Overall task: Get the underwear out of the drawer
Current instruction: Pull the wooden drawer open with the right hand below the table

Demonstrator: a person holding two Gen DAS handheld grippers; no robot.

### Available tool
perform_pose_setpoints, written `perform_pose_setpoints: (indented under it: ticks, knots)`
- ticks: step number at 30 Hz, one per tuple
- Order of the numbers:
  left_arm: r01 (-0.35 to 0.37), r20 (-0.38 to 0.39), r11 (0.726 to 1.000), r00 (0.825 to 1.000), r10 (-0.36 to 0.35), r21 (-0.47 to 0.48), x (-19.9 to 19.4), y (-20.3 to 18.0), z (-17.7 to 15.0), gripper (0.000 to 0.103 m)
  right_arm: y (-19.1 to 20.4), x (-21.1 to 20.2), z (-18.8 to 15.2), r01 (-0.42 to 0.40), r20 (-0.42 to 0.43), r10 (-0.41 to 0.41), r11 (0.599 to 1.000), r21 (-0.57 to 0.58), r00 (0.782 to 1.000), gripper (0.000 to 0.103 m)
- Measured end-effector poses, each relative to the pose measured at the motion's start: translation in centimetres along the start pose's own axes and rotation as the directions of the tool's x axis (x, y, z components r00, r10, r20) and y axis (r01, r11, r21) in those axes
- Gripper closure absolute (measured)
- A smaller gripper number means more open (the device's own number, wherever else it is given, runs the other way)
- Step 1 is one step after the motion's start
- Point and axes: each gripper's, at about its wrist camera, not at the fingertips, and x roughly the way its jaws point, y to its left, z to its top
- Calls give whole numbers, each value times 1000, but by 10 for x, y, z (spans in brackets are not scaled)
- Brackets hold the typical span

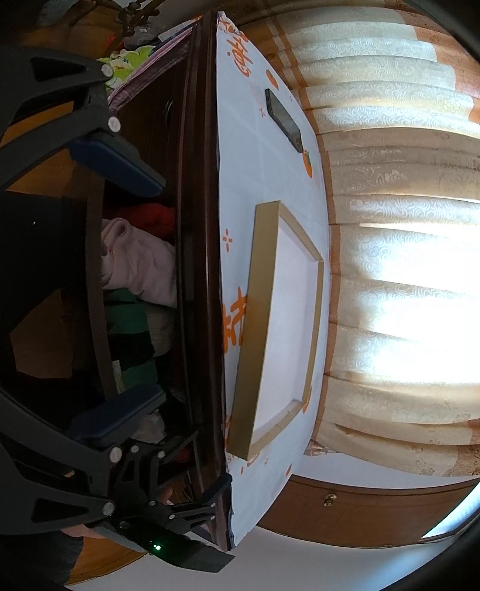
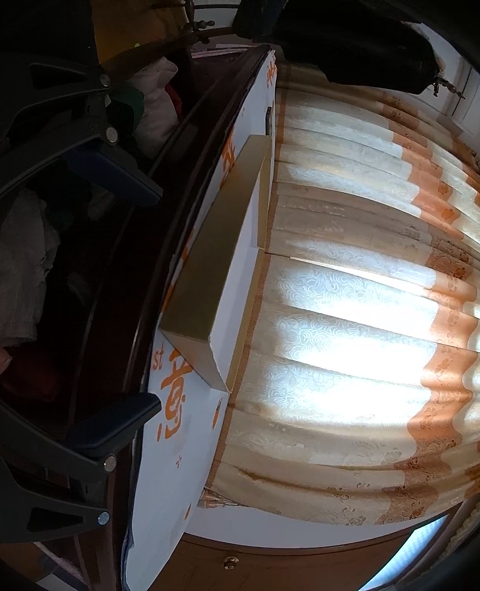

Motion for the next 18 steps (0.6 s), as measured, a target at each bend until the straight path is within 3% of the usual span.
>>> perform_pose_setpoints:
  ticks: [18]
  knots:
    - [7,10,1000,1000,-7,9,-4,-4,0,0,8,-17,-1,-34,-92,30,999,-36,995,1]
